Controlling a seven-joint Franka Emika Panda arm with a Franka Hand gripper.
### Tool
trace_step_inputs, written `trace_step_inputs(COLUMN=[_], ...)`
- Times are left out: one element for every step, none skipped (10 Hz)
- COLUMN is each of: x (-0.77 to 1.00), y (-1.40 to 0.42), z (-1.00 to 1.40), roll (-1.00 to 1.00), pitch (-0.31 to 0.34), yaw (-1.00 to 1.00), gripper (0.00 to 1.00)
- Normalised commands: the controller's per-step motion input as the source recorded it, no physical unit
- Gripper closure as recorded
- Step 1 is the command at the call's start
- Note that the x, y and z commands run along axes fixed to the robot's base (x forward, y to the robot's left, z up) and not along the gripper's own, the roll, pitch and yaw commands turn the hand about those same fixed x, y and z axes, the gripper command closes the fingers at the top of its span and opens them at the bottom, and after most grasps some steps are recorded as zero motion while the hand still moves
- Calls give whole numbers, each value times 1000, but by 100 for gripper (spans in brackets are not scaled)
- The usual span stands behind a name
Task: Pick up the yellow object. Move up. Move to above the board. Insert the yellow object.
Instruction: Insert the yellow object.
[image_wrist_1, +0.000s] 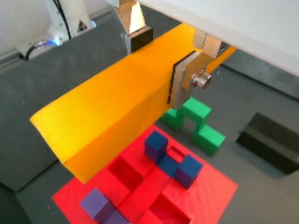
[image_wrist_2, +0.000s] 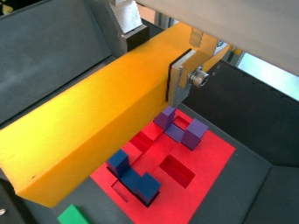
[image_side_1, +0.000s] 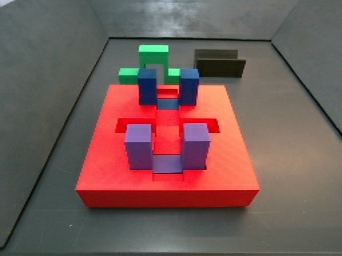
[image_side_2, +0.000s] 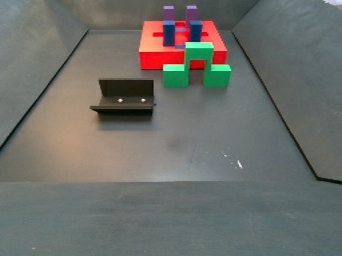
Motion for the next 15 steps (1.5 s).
trace_step_inputs(x=[0, 0, 0, 0, 0, 226, 400, 383, 314, 0, -109, -91, -80, -49, 106], y=[-220, -300, -394, -440, -469, -243, 0, 40, 29, 0, 0, 0, 0, 0, 0], z=[-1000, -1000, -949, -929, -903, -894, -803, -806, -763, -620, -514, -454, -383, -280, -234], roll=[57, 61, 164, 171, 150, 101, 47, 0, 0, 0, 49, 66, 79, 4, 0], pitch=[-83, -71, -80, -81, -106, -124, -61, -61, -61, -60, -50, -37, -26, -33, -11], yaw=[37, 137, 163, 149, 143, 114, 0, 0, 0, 0, 0, 0, 0, 0, 97], gripper=[100, 100, 100, 100, 100, 100, 100, 100, 100, 100, 100, 100, 100, 100, 100])
